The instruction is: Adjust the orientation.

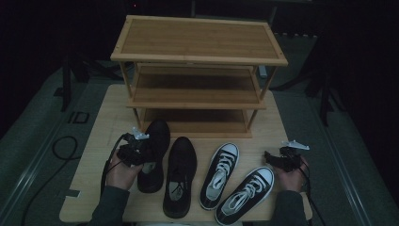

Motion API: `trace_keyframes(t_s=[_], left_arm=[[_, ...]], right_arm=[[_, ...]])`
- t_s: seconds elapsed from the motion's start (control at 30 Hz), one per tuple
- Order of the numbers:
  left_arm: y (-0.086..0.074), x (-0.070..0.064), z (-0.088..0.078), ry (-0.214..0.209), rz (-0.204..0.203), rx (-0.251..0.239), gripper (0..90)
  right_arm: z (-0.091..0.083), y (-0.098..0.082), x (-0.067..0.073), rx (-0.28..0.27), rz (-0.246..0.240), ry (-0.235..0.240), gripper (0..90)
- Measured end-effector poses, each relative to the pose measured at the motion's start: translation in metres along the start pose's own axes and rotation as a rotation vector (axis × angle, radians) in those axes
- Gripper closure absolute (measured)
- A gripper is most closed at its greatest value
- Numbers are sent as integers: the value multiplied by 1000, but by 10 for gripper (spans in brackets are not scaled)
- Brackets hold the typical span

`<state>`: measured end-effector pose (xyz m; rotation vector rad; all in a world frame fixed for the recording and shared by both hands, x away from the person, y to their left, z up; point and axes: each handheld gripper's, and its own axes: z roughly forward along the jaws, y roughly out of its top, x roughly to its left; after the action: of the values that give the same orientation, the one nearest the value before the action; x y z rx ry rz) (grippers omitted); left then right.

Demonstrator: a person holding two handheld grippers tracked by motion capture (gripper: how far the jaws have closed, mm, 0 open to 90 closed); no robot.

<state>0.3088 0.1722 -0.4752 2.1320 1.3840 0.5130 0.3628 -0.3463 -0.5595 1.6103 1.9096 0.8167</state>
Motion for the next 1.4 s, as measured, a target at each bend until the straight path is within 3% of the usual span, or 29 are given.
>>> trace_keyframes(t_s=[0.1, 0.27, 0.4, 0.43, 1.0, 1.4], left_arm=[[0, 1, 1, -7, -8, -5, 682], [2, 1, 4, -4, -12, 1, 799], [3, 0, 5, 2, -32, -11, 839], [6, 1, 5, -9, -56, -32, 842], [36, 9, 29, 16, -123, -94, 849], [59, 20, 50, 85, -179, -135, 847]], right_arm=[[0, 0, 0, 0, 0, 0, 141], [0, 0, 0, 0, 0, 2, 141], [1, 1, 0, 1, -3, 3, 141], [1, 1, 0, 1, -3, 3, 141], [2, 2, 0, 1, -5, 4, 141], [3, 3, 0, 1, -5, 4, 141]])
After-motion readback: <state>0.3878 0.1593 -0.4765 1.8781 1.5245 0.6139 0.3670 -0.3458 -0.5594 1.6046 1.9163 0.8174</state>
